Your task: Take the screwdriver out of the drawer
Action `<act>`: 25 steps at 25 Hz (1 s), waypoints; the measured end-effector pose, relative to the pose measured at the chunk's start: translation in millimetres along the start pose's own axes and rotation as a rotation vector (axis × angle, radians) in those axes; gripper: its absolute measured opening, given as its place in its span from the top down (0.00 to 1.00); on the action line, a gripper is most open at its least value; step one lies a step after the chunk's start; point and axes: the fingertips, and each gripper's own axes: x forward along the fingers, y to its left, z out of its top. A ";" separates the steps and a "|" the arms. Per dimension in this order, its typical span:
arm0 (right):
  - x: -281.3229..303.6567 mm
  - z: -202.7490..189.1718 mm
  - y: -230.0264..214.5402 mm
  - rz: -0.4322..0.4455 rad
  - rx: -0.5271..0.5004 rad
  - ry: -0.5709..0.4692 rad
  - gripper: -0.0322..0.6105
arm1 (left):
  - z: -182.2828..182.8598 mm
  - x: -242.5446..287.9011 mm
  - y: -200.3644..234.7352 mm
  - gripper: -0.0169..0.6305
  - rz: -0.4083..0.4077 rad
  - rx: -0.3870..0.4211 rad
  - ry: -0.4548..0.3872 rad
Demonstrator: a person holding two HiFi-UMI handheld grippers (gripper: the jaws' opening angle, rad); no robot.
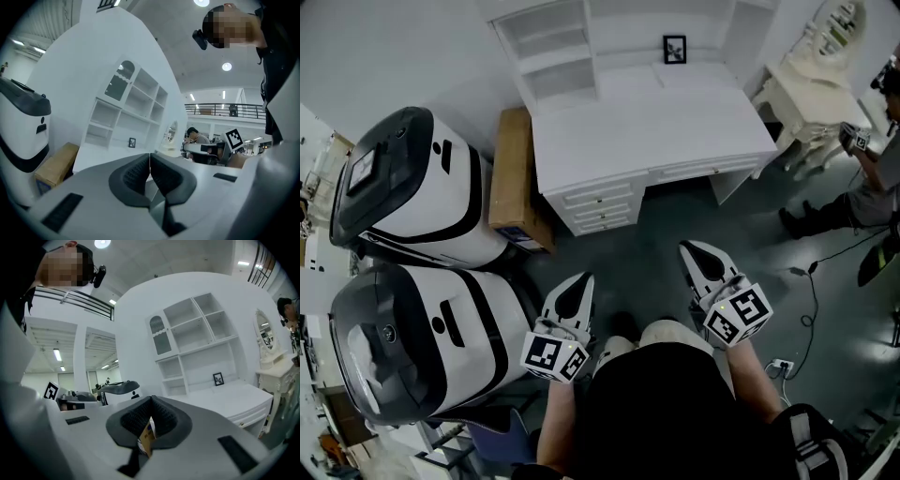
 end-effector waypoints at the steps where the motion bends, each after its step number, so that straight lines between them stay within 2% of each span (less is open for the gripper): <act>1: 1.0 -0.3 3.0 0.011 -0.001 0.003 0.93 | -1.0 -0.9 0.5 0.94 0.000 -0.001 0.002; 7: 4.4 -5.8 14.3 0.045 0.035 -0.002 0.92 | -10.4 -7.6 4.3 0.94 0.010 -0.007 0.017; 12: 6.5 -15.8 19.3 0.057 0.020 0.010 0.92 | -36.2 -11.9 0.1 0.94 -0.032 0.002 0.034; 16: 3.4 -22.5 18.8 0.054 0.021 0.029 0.92 | -48.9 -12.8 -0.9 0.94 -0.024 -0.038 0.061; 20: 3.3 -25.0 12.4 0.055 0.017 0.043 0.92 | -52.1 -2.0 -4.8 0.94 -0.030 -0.060 0.068; 25: 12.8 -24.9 -4.8 0.057 0.031 0.051 0.92 | -48.7 19.4 -12.5 0.94 -0.041 -0.043 0.080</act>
